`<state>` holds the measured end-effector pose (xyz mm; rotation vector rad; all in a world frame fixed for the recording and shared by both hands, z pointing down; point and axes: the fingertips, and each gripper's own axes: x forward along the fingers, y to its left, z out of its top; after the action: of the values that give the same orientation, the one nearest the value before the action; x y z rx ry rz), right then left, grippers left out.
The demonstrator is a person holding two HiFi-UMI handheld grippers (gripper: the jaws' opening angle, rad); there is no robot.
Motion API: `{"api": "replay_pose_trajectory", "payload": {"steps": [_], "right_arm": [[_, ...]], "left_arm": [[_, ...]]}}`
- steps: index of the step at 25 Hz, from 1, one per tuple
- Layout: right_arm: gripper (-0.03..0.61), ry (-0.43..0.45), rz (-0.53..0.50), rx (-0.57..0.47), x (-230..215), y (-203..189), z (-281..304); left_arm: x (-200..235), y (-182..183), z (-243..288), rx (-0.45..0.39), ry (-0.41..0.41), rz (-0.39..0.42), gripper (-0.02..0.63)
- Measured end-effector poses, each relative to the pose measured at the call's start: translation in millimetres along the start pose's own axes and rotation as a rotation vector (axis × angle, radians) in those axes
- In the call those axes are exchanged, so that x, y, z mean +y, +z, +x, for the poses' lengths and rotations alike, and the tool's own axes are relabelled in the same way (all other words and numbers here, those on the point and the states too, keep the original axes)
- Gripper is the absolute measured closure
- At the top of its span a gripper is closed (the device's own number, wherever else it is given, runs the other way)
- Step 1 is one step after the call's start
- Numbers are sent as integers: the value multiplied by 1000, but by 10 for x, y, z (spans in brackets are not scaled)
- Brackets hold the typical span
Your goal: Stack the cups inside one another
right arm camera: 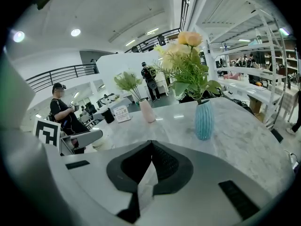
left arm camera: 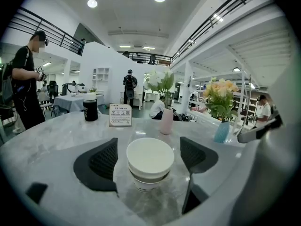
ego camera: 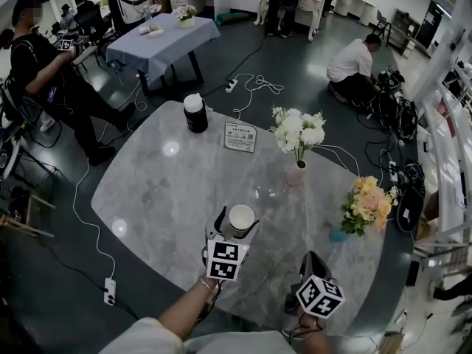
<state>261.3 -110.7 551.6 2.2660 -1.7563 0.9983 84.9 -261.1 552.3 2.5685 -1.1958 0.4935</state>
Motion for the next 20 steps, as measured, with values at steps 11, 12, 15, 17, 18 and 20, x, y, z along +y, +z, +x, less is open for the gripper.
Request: {"api": "replay_pose_trajectory", "payload": {"steps": [11, 12, 15, 17, 18, 20], "right_arm": [[572, 7, -5, 5, 65, -29, -10], [572, 10, -7, 5, 79, -26, -9], [572, 23, -12, 5, 118, -15, -3], [572, 31, -17, 6, 138, -8, -2], [572, 35, -19, 6, 146, -5, -1], [572, 47, -25, 4, 165, 3, -2]], "left_arm": [[-5, -51, -97, 3, -7, -2, 179], [-1, -44, -121, 2, -8, -2, 179], [9, 6, -208, -19, -14, -33, 181], [23, 28, -273, -32, -8, -54, 203], [32, 35, -306, -38, -1, -60, 231], [46, 45, -370, -48, 14, -66, 298]]}}
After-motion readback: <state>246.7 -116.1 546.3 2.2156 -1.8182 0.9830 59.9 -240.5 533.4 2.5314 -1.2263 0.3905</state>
